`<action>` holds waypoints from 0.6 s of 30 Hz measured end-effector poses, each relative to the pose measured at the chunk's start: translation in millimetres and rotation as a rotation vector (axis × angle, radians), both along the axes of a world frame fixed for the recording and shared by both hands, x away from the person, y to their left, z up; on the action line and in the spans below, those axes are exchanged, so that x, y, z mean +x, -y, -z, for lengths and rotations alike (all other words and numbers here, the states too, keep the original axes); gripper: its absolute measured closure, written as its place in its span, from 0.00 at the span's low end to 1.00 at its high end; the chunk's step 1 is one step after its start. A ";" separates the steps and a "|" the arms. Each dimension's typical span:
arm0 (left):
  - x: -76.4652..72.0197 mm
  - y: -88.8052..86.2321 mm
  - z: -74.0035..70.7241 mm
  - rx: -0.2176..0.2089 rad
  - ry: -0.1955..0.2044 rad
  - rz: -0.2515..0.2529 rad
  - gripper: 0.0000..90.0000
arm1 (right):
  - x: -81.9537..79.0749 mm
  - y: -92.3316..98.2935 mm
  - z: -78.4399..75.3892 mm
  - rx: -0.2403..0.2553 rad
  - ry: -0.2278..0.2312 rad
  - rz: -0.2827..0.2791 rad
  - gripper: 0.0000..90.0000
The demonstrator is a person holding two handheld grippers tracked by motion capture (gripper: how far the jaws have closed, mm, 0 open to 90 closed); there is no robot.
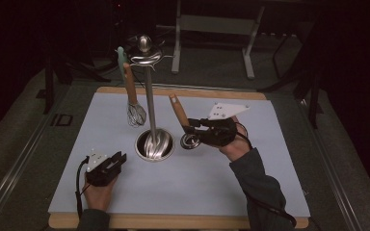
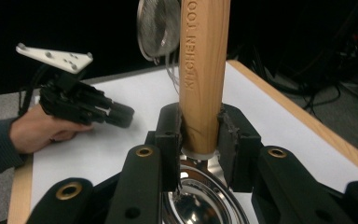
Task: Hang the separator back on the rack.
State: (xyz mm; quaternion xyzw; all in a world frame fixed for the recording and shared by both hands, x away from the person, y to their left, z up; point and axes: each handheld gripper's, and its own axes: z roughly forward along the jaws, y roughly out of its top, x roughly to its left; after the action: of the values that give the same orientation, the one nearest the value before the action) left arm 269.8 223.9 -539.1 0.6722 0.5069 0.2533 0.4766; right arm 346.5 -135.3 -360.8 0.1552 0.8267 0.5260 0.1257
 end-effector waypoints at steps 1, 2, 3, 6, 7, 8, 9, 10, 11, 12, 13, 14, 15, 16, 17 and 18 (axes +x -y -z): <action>0.0 -0.1 0.0 0.001 0.000 0.000 0.81 | -0.4 -1.4 -1.8 0.001 0.008 -0.006 0.79; 0.0 -0.1 0.0 0.001 0.000 0.000 0.81 | -0.5 -2.2 -3.2 0.000 0.015 -0.010 0.79; -0.1 0.0 0.0 0.000 0.000 0.000 0.80 | -0.2 -3.5 -5.3 0.005 0.024 -0.017 0.79; -0.1 -0.1 0.0 0.001 0.000 0.000 0.80 | 0.7 -5.3 -10.1 0.017 0.045 -0.037 0.79; -0.1 -0.1 0.0 0.000 0.000 0.000 0.81 | 0.9 -5.8 -12.0 0.021 0.050 -0.041 0.79; -0.1 -0.1 0.0 0.000 0.000 0.001 0.80 | 1.4 -6.3 -13.8 0.028 0.059 -0.046 0.79; -0.1 -0.2 0.0 0.000 0.000 0.001 0.80 | 2.0 -6.6 -15.7 0.032 0.063 -0.049 0.79; 0.0 -0.3 0.0 0.000 -0.001 0.002 0.80 | 2.6 -7.0 -18.1 0.038 0.070 -0.050 0.79; 0.0 -0.3 0.0 0.000 -0.001 0.002 0.80 | 3.3 -7.4 -20.0 0.042 0.077 -0.051 0.79; 0.0 -0.3 0.0 0.000 -0.001 0.002 0.81 | 3.9 -7.7 -22.0 0.045 0.084 -0.052 0.79; 0.0 -0.3 0.0 -0.001 -0.001 0.002 0.80 | 4.0 -8.0 -24.3 0.053 0.083 -0.052 0.79; 0.0 -0.3 0.0 -0.001 -0.001 0.002 0.81 | 4.0 -8.3 -26.8 0.066 0.081 -0.058 0.79; 0.1 -0.2 0.1 -0.001 -0.001 0.001 0.80 | 3.7 -8.4 -28.9 0.074 0.083 -0.062 0.79; 0.1 -0.1 0.1 -0.001 0.000 0.001 0.80 | 3.1 -8.9 -32.0 0.083 0.087 -0.067 0.79; 0.1 -0.1 0.1 0.000 -0.001 0.001 0.80 | 2.4 -9.5 -35.2 0.087 0.095 -0.069 0.79; 0.1 0.0 0.0 0.001 -0.001 0.002 0.80 | 1.7 -10.3 -38.2 0.088 0.108 -0.068 0.79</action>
State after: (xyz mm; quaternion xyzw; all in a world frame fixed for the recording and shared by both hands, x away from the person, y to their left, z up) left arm 269.9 223.9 -539.2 0.6730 0.5065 0.2527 0.4761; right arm 348.2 -125.0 -322.6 0.1039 0.7996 0.5733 0.1454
